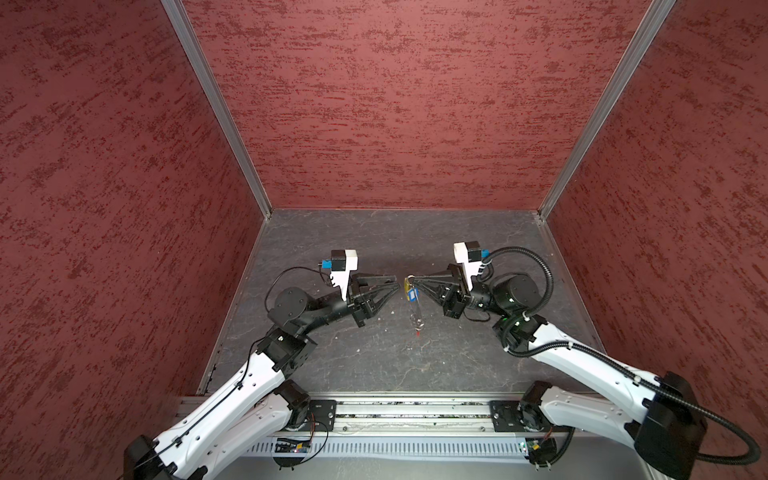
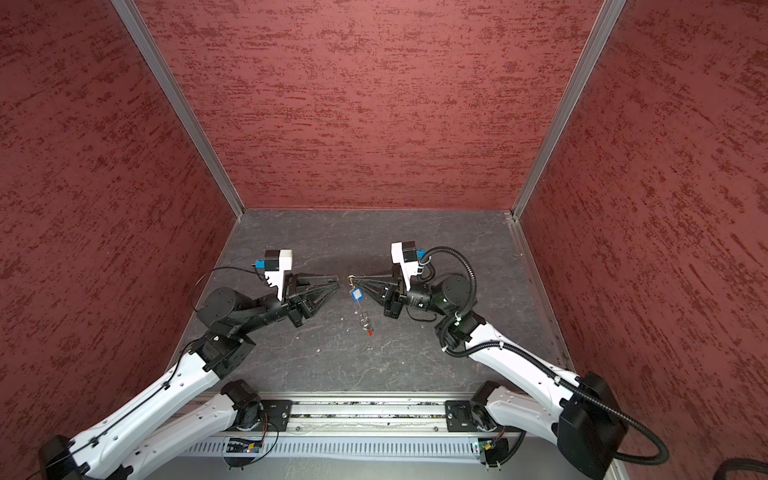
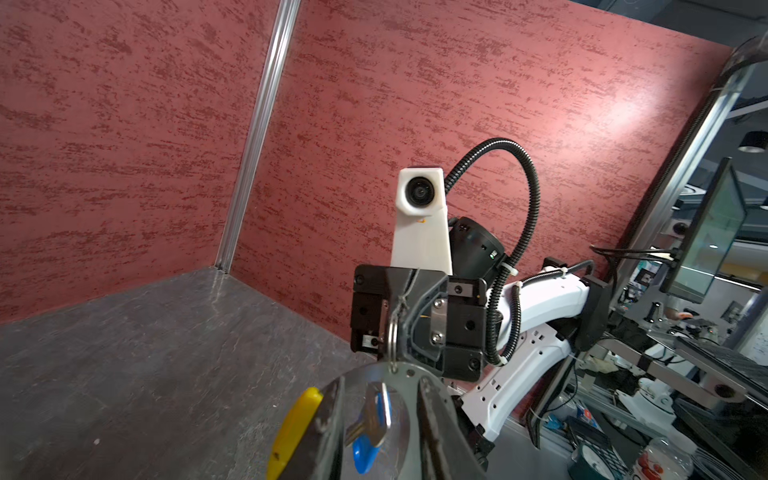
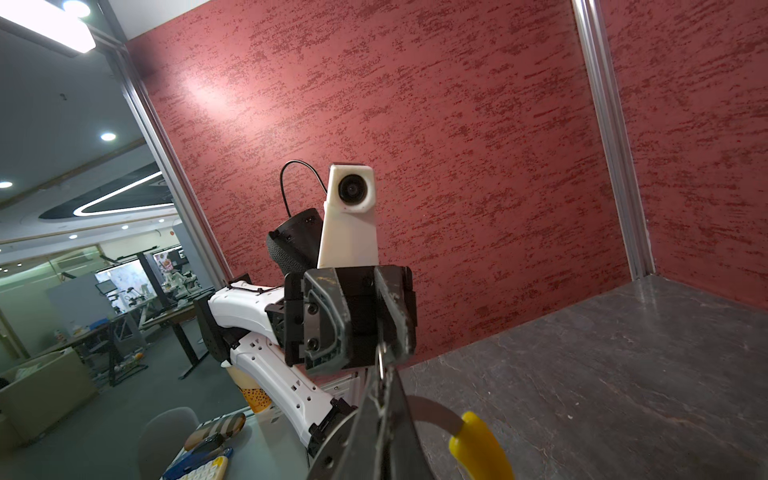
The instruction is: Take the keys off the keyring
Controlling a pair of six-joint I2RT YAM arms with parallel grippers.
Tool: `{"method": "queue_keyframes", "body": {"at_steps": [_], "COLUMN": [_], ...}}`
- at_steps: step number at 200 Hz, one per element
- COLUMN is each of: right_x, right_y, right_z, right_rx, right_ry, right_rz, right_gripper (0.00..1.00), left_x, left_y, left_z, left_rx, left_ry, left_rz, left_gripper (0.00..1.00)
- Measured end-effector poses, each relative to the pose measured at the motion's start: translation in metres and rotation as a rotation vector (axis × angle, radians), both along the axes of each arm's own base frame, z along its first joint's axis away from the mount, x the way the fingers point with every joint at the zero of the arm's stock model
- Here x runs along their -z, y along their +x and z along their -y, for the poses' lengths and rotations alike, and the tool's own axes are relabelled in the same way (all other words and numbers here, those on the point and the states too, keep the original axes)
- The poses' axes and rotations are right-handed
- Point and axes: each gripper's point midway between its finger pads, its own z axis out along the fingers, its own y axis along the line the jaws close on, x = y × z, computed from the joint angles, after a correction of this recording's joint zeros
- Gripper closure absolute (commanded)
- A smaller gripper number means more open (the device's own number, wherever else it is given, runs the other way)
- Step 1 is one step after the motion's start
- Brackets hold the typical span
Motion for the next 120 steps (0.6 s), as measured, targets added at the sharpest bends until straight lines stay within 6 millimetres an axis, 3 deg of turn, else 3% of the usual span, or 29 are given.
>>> {"method": "queue_keyframes", "body": {"at_steps": [37, 120], "right_x": [0.001, 0.002], "right_y": [0.000, -0.002], "right_z": [-0.004, -0.008], "right_rx": [-0.002, -0.010], "right_ry": [0.005, 0.005], "right_rz": [-0.009, -0.013], "right_gripper": [1.00, 1.00], "left_x": [-0.005, 0.007], "left_y": [-0.004, 0.002], "left_z": [0.003, 0.012], "left_rx": [0.025, 0.034], "left_ry": [-0.013, 0.021], "left_rz": [0.026, -0.015], "left_gripper": [0.75, 0.81]}}
